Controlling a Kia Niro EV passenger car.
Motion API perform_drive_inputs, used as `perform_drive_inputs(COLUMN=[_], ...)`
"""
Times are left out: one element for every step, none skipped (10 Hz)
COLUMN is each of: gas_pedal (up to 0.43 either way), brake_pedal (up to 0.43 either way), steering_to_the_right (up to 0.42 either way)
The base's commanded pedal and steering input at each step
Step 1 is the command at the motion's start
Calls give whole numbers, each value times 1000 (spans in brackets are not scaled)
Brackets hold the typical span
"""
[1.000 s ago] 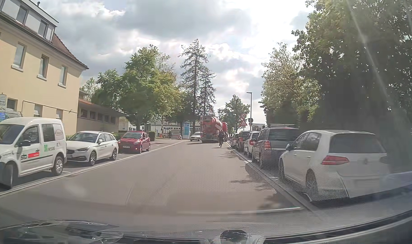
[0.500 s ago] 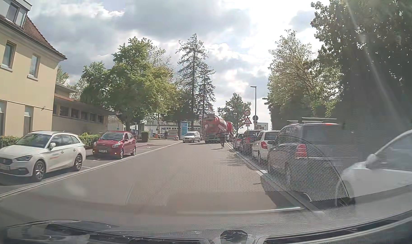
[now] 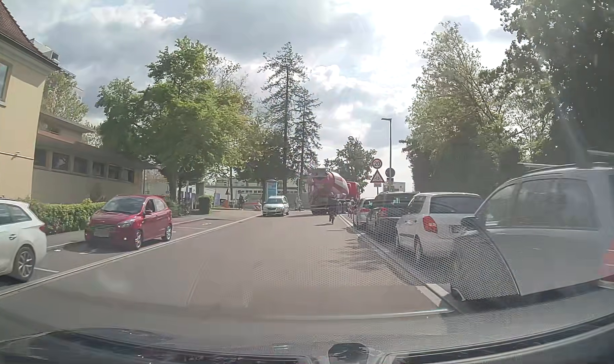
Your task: Follow the waypoints while adhering to traffic rules and regulations
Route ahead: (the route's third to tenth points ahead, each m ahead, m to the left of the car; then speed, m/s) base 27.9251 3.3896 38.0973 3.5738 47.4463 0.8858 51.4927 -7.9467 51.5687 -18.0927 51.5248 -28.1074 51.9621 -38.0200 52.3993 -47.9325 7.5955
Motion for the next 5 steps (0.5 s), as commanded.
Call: perform_drive_inputs(gas_pedal=[0,0,0,0,0], brake_pedal=[0,0,0,0,0], steering_to_the_right=[2,2,2,2,2])
